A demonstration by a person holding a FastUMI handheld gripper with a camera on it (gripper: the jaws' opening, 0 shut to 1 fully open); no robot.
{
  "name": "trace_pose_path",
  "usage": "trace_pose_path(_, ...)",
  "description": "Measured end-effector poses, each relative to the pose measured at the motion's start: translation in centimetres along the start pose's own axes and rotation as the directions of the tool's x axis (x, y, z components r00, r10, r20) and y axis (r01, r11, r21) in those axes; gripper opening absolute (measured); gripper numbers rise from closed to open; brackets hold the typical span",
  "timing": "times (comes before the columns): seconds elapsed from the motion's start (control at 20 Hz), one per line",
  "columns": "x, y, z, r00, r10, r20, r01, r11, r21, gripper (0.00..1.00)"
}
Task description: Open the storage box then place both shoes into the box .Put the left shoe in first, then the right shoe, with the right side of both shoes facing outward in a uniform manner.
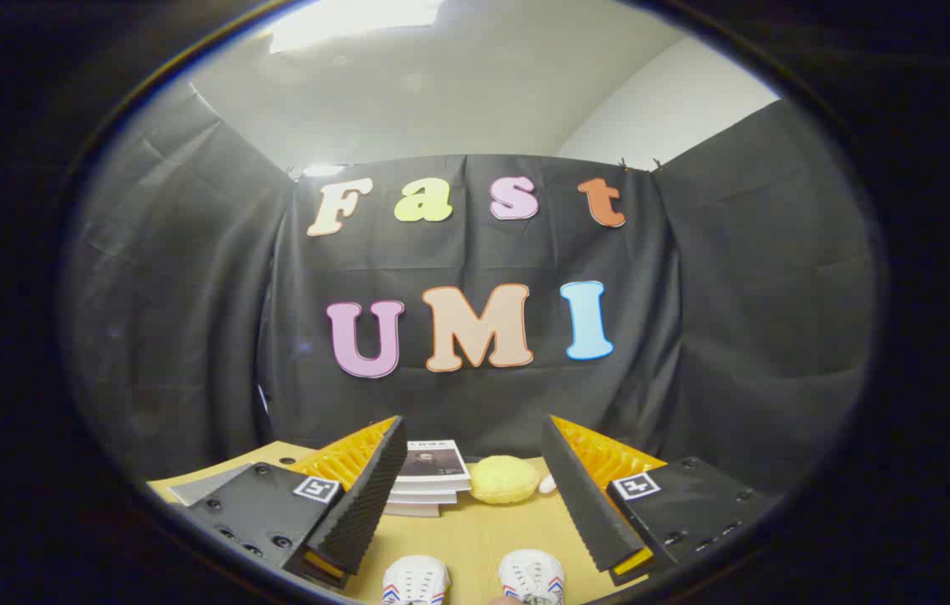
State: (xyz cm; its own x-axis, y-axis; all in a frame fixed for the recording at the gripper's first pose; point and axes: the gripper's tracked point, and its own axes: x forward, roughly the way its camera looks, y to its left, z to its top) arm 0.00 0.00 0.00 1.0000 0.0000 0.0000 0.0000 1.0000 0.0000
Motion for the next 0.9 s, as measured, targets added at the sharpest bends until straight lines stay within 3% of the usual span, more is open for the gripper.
trace_pose_path(0.9,-0.7,1.4,-1.5,0.997,0.06,-0.054,-0.063,0.997,-0.054,1.0)
